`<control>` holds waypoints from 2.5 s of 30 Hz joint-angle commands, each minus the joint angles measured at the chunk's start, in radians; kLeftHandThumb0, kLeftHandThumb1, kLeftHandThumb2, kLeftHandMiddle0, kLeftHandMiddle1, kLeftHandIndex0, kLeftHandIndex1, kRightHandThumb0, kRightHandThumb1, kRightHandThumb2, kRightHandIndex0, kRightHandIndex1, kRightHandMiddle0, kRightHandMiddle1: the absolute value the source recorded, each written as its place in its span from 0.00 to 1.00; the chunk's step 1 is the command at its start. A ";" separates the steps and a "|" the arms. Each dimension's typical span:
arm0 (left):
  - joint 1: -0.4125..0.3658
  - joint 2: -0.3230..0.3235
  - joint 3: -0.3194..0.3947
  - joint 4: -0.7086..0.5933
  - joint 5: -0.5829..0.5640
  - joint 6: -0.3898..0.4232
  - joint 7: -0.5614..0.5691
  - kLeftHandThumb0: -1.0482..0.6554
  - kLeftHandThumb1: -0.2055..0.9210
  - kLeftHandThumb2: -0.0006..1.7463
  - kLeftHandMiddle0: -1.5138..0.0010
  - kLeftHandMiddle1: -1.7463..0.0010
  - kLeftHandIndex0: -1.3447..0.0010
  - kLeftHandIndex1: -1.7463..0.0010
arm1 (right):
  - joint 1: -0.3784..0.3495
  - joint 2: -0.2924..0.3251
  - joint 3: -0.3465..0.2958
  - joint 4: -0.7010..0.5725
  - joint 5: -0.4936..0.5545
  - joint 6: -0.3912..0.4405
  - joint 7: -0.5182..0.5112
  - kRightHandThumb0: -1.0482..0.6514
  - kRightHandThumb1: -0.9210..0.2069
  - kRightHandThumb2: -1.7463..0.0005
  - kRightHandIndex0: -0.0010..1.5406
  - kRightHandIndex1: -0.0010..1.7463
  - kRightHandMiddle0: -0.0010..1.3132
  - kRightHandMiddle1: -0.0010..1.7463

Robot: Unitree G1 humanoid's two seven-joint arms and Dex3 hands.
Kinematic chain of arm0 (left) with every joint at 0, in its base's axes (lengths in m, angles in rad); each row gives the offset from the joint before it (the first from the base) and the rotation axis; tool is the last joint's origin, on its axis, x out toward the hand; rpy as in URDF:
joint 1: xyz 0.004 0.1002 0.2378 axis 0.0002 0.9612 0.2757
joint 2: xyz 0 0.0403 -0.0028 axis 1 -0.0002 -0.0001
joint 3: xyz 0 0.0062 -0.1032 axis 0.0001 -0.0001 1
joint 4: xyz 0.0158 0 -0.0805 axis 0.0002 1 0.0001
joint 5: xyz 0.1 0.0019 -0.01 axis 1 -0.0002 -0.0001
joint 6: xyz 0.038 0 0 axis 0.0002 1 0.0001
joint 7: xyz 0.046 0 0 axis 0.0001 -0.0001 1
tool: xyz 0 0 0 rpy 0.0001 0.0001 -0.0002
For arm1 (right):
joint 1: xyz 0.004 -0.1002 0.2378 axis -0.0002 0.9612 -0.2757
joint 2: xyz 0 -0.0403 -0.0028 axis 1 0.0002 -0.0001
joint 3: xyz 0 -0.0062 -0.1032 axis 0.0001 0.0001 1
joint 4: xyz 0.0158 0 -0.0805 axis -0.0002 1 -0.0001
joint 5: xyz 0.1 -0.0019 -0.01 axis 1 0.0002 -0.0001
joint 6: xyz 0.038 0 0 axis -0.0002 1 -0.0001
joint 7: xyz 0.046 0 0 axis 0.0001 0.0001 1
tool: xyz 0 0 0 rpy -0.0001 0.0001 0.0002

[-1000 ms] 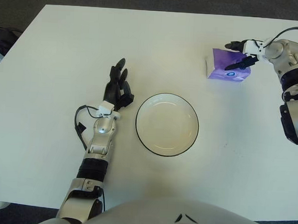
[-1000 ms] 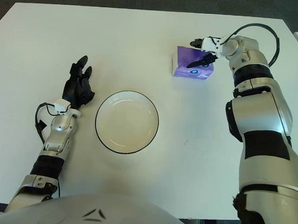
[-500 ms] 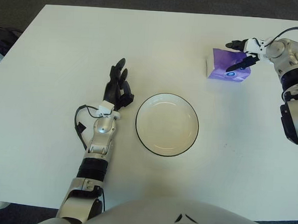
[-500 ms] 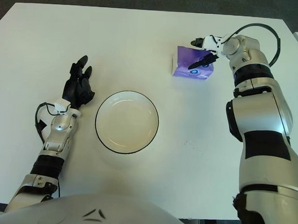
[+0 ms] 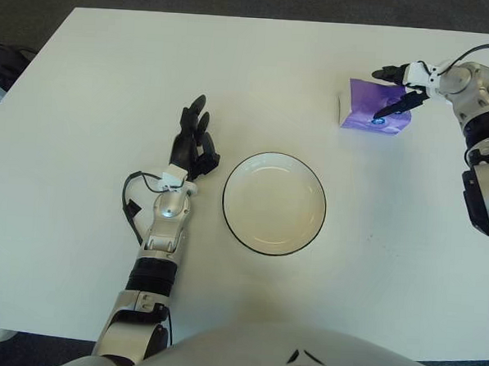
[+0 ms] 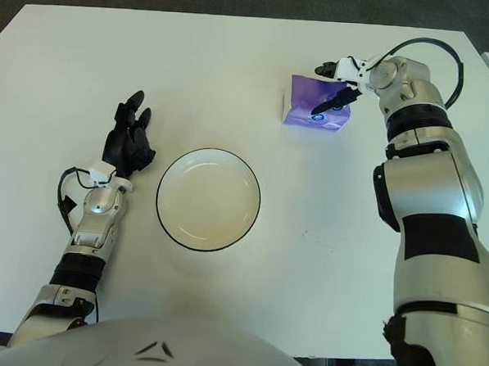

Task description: Put the tissue paper into the plate.

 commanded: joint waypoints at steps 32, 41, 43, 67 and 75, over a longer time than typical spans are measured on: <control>0.069 -0.007 0.001 0.089 -0.001 0.082 -0.001 0.15 1.00 0.58 0.79 1.00 1.00 0.72 | 0.172 -0.007 0.178 -0.172 -0.184 -0.214 -0.323 0.00 0.00 0.94 0.00 0.00 0.00 0.00; 0.068 -0.010 0.003 0.097 -0.002 0.070 0.000 0.15 1.00 0.58 0.79 1.00 1.00 0.71 | 0.197 0.019 0.223 -0.160 -0.229 -0.215 -0.417 0.00 0.00 0.87 0.00 0.00 0.00 0.00; 0.069 -0.010 0.003 0.097 -0.001 0.070 0.001 0.15 1.00 0.58 0.79 1.00 1.00 0.72 | 0.199 0.022 0.232 -0.156 -0.236 -0.220 -0.426 0.00 0.00 0.86 0.00 0.00 0.00 0.00; 0.078 -0.020 -0.004 0.088 0.006 0.063 0.011 0.14 1.00 0.59 0.79 1.00 1.00 0.73 | 0.228 0.039 0.270 -0.102 -0.233 -0.242 -0.491 0.00 0.00 0.80 0.00 0.00 0.00 0.00; 0.079 -0.021 -0.008 0.085 0.009 0.067 0.012 0.15 1.00 0.58 0.79 1.00 1.00 0.73 | 0.255 0.060 0.221 -0.102 -0.197 -0.198 -0.630 0.10 0.04 0.89 0.33 0.73 0.21 0.80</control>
